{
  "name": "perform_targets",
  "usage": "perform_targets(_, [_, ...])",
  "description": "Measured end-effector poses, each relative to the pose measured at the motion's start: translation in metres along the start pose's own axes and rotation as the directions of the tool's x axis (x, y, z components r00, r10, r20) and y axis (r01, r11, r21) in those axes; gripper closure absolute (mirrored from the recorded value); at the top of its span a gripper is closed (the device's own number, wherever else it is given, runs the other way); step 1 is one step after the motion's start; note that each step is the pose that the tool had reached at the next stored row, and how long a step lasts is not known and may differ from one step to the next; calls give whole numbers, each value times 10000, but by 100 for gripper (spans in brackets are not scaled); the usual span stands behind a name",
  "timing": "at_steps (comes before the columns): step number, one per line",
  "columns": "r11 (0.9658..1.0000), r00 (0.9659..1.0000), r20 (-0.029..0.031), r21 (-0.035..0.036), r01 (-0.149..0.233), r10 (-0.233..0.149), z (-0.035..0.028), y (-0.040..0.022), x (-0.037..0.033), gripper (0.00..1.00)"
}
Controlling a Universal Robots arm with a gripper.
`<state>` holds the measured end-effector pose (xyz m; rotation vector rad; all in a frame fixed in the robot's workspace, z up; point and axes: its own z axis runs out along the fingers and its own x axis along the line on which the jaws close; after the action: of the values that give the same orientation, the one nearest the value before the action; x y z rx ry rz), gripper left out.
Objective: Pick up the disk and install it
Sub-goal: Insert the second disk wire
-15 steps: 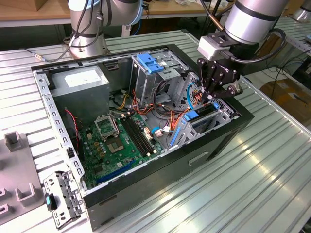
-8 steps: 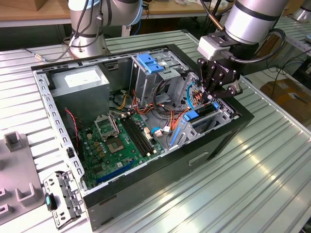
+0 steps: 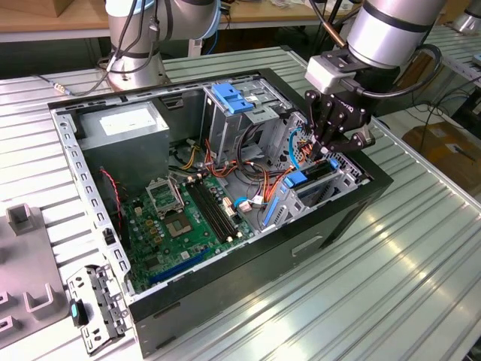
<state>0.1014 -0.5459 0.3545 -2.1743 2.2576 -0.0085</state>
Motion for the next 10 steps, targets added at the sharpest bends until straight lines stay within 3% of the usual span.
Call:
perform_targets(3, [10000,10000,8,-1,0,0,-58,0,0,89])
perform_targets(8, [10000,10000,12,-1,0,0,-254,0,-1,89])
perform_targets(10, [10000,10000,14,-1,0,0,-390,-1,-23,89])
